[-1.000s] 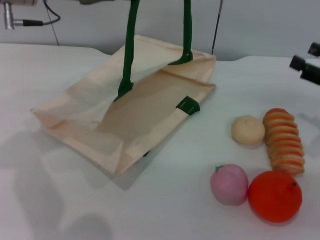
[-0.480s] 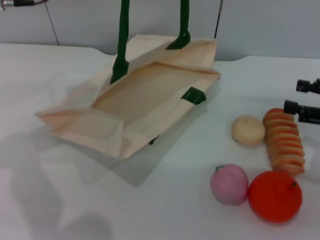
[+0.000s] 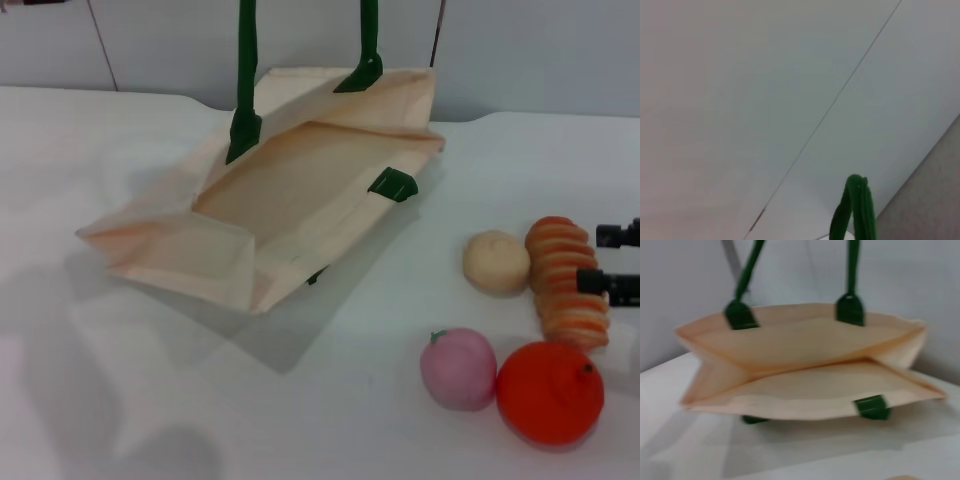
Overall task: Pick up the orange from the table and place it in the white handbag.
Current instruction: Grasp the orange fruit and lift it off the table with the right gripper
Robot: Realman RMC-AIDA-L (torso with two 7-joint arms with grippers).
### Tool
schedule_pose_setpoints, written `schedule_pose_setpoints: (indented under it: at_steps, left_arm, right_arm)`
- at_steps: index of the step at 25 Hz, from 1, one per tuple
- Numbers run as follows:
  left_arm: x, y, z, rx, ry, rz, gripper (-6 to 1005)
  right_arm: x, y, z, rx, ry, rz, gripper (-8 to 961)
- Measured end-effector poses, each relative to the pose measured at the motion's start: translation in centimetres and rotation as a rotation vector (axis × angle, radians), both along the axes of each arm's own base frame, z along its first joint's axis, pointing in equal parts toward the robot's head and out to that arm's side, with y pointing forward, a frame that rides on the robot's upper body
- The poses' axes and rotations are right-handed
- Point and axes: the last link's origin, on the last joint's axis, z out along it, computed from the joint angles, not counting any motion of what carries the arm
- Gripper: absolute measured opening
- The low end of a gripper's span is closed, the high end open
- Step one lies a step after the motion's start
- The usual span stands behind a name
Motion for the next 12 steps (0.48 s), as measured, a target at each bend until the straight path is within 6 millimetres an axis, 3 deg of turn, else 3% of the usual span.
schedule_pose_setpoints:
  at_steps: [6, 12]
  left_arm:
    - [-0.4, -0.1, 0.1, 0.005, 0.002, 0.011, 26]
    - [-1.7, -0.4, 0.6, 0.02, 0.006, 0.042, 26]
  right_arm:
    - [0.5, -1.6, 0.4, -0.063, -0.024, -0.023, 839]
    - [0.2, -2.3, -0.6, -0.112, -0.139, -0.038, 836]
